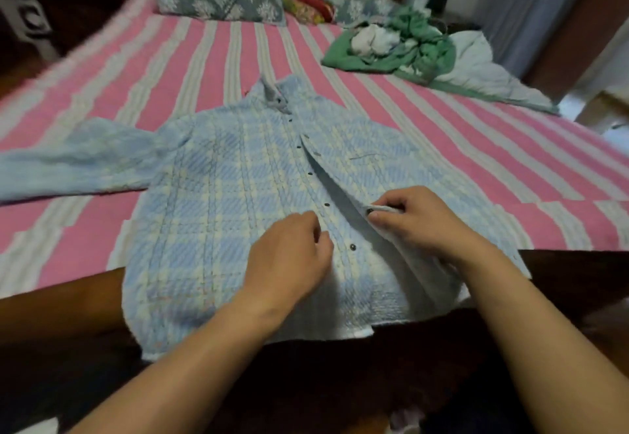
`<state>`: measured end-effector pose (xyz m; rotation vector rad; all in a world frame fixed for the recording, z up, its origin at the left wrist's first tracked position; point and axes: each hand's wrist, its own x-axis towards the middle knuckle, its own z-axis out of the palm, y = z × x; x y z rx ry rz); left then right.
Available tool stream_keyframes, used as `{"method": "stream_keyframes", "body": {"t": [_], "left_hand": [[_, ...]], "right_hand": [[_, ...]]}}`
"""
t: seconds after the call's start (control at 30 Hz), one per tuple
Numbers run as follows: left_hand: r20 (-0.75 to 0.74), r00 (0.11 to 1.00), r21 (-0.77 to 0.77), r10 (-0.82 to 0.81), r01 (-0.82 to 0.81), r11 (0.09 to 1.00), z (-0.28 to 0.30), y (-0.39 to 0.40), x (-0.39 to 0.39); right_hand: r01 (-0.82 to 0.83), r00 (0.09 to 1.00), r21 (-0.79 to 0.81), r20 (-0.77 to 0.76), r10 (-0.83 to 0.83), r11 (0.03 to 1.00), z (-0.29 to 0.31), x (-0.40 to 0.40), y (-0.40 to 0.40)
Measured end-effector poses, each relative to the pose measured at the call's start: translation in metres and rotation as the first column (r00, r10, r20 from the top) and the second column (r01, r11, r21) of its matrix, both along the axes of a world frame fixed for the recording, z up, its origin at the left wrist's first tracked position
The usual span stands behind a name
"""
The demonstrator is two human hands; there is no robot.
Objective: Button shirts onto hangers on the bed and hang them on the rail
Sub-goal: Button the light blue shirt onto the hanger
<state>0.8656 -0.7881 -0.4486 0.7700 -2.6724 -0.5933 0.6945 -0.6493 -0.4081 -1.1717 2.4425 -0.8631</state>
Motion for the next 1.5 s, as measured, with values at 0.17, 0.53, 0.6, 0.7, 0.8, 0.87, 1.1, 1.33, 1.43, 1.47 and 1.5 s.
{"method": "stream_keyframes", "body": {"t": [0.17,0.53,0.6,0.7,0.8,0.87,1.1,1.33,1.43,1.47,1.5], "left_hand": [[0.389,0.898,-0.132,0.207,-0.168,0.977,-0.005,0.059,-0.034],[0.180,0.972,0.351,0.149,-0.205,0.914,0.026,0.018,-0.034],[0.025,0.967,0.575,0.254,-0.222,0.787,0.034,0.006,-0.020],[-0.076,0.927,0.897,0.366,-0.097,0.432,0.034,-0.001,-0.006],[-0.094,0.941,0.898,0.327,-0.062,0.435,0.015,0.007,-0.005],[-0.114,0.945,0.819,0.306,-0.085,0.568,0.000,0.013,-0.008],[-0.097,0.966,0.665,0.241,-0.117,0.737,-0.011,0.018,-0.010],[-0.102,0.955,0.709,0.279,-0.127,0.694,-0.008,0.018,-0.011],[-0.090,0.961,0.780,0.261,-0.095,0.618,-0.006,0.016,-0.010],[-0.089,0.966,0.812,0.244,-0.071,0.579,-0.005,0.016,-0.010],[-0.083,0.971,0.828,0.225,-0.059,0.557,-0.006,0.015,-0.010]], "right_hand": [[0.153,0.976,-0.067,0.166,-0.140,0.986,-0.033,0.010,-0.001],[0.363,0.817,-0.212,0.541,-0.200,0.907,-0.038,0.019,0.014],[0.395,0.805,-0.240,0.555,-0.209,0.887,-0.035,0.024,0.012],[0.445,0.766,-0.277,0.610,-0.202,0.851,-0.028,0.031,0.013],[0.455,0.754,-0.296,0.630,-0.187,0.840,-0.026,0.039,0.010],[0.441,0.793,-0.303,0.572,-0.209,0.845,-0.029,0.045,0.007],[0.326,0.929,-0.231,0.257,-0.265,0.917,-0.043,0.062,0.002],[0.294,0.929,-0.215,0.296,-0.224,0.931,-0.048,0.062,0.002],[0.297,0.925,-0.202,0.304,-0.229,0.933,-0.051,0.063,0.002],[0.299,0.921,-0.200,0.316,-0.227,0.933,-0.052,0.063,0.001],[0.299,0.917,-0.205,0.333,-0.221,0.932,-0.052,0.063,0.001]]}}
